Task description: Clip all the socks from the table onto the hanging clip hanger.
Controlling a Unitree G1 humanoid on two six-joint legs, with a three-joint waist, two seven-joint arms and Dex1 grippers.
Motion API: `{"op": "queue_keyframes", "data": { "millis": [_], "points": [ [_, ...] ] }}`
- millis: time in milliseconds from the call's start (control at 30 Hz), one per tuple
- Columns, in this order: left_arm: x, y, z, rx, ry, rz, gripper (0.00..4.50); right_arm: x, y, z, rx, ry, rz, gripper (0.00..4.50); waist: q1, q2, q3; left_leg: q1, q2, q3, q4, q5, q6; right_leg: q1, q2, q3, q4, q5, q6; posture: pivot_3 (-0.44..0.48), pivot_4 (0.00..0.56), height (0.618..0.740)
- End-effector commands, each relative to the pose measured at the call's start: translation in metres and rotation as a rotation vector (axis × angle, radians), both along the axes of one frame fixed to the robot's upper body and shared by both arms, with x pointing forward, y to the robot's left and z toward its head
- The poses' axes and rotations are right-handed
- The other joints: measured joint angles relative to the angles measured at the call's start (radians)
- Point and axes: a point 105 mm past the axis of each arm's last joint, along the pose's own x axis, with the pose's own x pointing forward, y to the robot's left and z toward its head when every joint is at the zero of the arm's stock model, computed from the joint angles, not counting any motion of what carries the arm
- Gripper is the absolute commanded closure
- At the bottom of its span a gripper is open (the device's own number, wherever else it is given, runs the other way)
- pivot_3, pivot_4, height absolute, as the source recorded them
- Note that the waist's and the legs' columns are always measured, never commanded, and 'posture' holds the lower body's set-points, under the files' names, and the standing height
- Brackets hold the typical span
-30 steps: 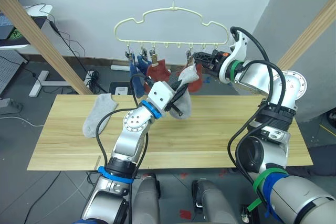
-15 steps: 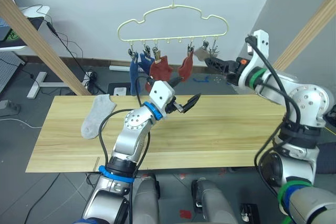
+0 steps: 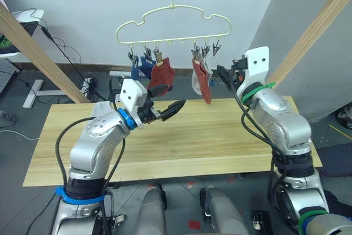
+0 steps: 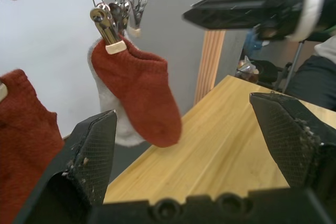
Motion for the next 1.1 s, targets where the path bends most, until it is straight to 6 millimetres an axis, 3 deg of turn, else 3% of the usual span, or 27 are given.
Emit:
{"op": "queue_keyframes", "data": {
  "millis": [33,133,567,1100],
  "points": [
    [-0.010,0.000,0.012,-0.012,-0.033,-0.001,0.00,0.004,0.001,0.019,0.017,-0.110,-0.042,1.90,0.005,0.000,0.000,0.000,0.000,0.000,0.000,0.000,0.000,0.000,0.000,0.000,0.000,0.000,0.000,0.048,0.261,0.740],
    [-0.010,0.000,0.012,-0.020,-0.032,0.022,0.00,0.010,0.006,0.019,0.028,-0.121,-0.049,2.82,0.007,0.000,0.000,0.000,0.000,0.000,0.000,0.000,0.000,0.000,0.000,0.000,0.000,0.001,-0.001,0.057,0.260,0.740],
    [-0.014,-0.002,0.012,-0.028,-0.038,0.034,0.00,0.033,0.006,0.027,0.056,-0.165,-0.160,2.82,0.012,0.000,0.000,0.000,0.000,0.000,0.000,0.000,0.000,0.000,0.000,0.000,0.000,0.002,-0.003,0.074,0.253,0.740],
    [-0.018,0.000,0.014,-0.026,-0.047,0.029,0.00,0.045,0.004,0.026,0.105,-0.145,-0.185,2.82,0.016,0.000,0.000,0.000,0.000,0.000,0.000,0.000,0.000,0.000,0.000,0.000,0.000,0.002,-0.003,0.087,0.248,0.740]
  ]
}}
